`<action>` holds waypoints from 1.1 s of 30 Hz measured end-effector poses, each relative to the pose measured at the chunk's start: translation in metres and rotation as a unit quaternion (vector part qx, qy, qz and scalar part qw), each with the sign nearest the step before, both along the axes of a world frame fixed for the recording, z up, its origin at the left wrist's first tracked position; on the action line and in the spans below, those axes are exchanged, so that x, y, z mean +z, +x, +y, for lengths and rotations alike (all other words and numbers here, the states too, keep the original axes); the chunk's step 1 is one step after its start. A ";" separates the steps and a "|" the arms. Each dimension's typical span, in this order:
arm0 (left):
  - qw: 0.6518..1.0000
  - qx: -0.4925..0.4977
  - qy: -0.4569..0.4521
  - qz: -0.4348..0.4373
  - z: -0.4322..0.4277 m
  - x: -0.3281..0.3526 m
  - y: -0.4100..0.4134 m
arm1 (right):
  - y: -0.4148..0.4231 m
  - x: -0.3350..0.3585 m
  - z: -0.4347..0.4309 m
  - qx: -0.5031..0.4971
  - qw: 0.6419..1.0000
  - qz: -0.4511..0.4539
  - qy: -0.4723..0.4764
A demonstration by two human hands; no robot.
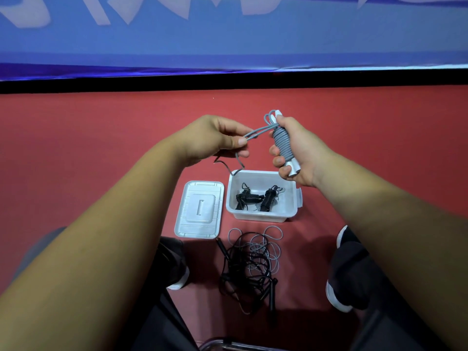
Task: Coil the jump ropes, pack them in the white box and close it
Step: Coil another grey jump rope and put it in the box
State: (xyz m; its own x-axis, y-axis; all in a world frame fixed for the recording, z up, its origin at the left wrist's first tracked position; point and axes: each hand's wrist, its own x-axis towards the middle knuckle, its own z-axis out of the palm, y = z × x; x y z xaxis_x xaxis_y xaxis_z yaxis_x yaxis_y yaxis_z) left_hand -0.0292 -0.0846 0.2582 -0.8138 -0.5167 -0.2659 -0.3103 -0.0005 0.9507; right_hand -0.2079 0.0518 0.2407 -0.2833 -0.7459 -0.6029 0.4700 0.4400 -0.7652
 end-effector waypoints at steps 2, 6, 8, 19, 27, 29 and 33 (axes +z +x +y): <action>1.000 -0.006 0.026 -0.009 -0.001 -0.001 0.002 | -0.001 0.001 0.000 -0.001 1.000 -0.002 0.000; 0.999 -0.002 0.027 -0.040 -0.002 -0.004 0.002 | -0.001 0.002 0.001 0.010 1.000 -0.011 0.002; 0.998 -0.002 0.000 -0.058 -0.003 -0.004 0.002 | -0.001 0.004 0.001 0.021 1.000 -0.012 0.003; 0.988 -0.003 -0.118 -0.099 -0.004 -0.014 0.002 | 0.004 0.019 0.010 0.158 0.985 -0.065 -0.028; 0.991 0.015 -0.134 -0.020 -0.005 -0.007 0.001 | 0.008 0.022 0.021 0.339 0.933 -0.116 -0.038; 0.991 -0.006 -0.132 -0.021 -0.005 -0.008 0.002 | 0.010 0.019 0.022 0.362 0.925 -0.116 -0.028; 0.997 -0.034 -0.074 -0.010 -0.005 -0.008 0.004 | 0.010 0.010 0.021 0.405 0.909 -0.096 -0.015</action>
